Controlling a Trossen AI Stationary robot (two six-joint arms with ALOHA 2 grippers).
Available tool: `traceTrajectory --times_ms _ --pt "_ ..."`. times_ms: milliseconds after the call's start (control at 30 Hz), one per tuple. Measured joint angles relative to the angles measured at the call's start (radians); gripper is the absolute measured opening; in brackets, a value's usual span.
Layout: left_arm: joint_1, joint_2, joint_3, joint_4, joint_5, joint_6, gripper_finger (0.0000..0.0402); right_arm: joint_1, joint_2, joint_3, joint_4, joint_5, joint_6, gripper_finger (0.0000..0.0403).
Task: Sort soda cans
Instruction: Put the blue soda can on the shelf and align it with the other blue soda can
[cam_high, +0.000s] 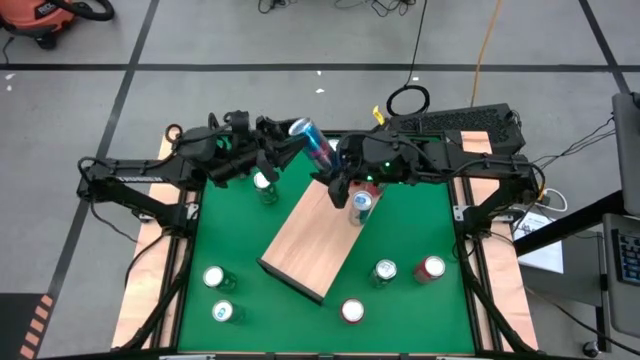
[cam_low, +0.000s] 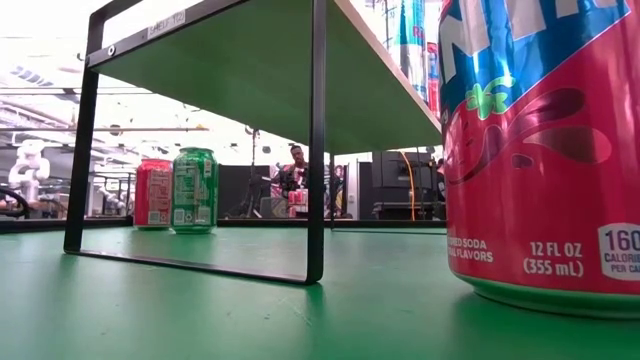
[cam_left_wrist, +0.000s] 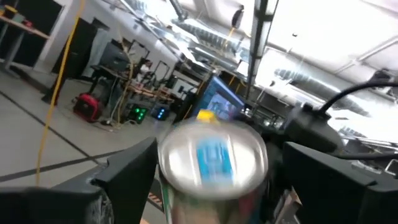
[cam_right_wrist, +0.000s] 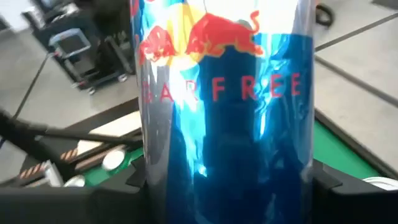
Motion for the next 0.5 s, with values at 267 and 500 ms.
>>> traceTrajectory --times_ms 267,500 --pt "0.077 -0.008 0.000 0.013 0.304 0.001 0.0347 0.000 -0.001 0.000 0.022 -0.178 -0.005 0.0220" --pt "0.127 -0.008 0.000 0.013 0.498 0.000 0.0336 0.000 -0.001 0.000 0.060 -0.201 0.004 0.0221"
